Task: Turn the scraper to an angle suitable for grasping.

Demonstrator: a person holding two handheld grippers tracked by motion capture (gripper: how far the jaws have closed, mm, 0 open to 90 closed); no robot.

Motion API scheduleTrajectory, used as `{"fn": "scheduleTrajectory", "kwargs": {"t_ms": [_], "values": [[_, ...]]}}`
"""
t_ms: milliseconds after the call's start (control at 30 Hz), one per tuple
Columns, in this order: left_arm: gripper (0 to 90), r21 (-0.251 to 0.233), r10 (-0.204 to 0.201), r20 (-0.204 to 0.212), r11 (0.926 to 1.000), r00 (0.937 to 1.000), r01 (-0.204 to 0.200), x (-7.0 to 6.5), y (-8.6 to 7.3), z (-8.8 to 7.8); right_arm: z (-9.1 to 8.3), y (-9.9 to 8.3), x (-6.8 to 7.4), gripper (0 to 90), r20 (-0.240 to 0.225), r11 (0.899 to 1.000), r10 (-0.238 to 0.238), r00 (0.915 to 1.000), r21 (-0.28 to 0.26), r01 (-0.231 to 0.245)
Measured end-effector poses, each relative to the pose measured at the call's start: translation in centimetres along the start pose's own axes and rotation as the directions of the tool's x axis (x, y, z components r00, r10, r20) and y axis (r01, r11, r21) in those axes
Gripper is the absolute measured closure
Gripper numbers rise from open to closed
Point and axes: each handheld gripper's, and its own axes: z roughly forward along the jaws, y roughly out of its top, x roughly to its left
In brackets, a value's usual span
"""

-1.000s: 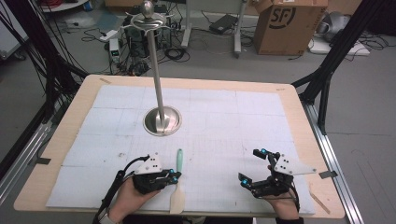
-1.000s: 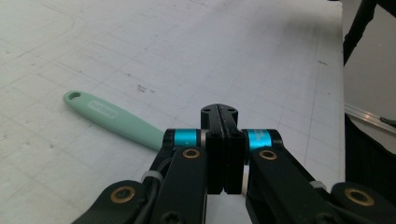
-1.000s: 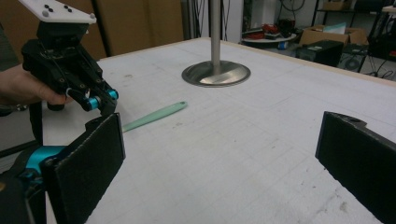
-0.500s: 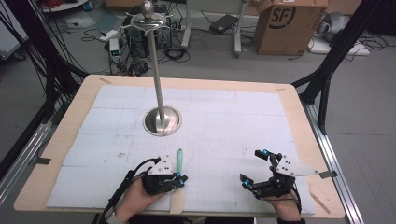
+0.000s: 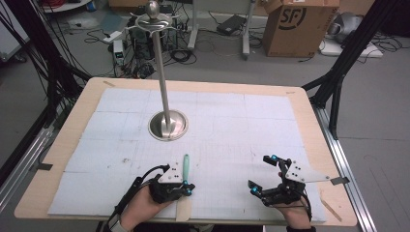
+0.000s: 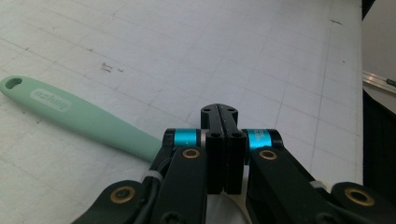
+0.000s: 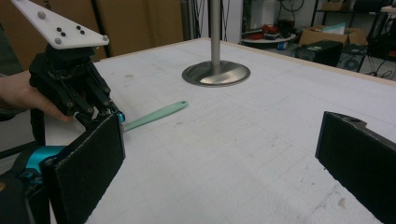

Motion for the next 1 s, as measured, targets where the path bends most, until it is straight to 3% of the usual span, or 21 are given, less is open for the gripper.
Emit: {"fn": "scheduleTrajectory", "kwargs": {"t_ms": [533,867,1000], "values": [[89.6,0.007,0.043,0.017,0.9991,0.9989,-0.043,0.3,-0.4,-0.6,-0.2,-0.2,0.0,0.3,0.004,1.000,0.007,1.0000,-0.001,-0.007],[89.7,0.007,0.035,0.012,0.9994,0.9993,-0.035,0.5,-0.8,-1.2,-0.1,-0.3,0.0,0.3,0.001,1.000,0.003,1.0000,0.005,-0.003],[89.6,-0.033,0.021,-0.003,0.9992,0.9998,-0.021,0.8,-0.9,-2.0,-0.1,-0.2,-0.1,0.3,0.002,1.000,0.001,1.0000,0.005,-0.001]]}}
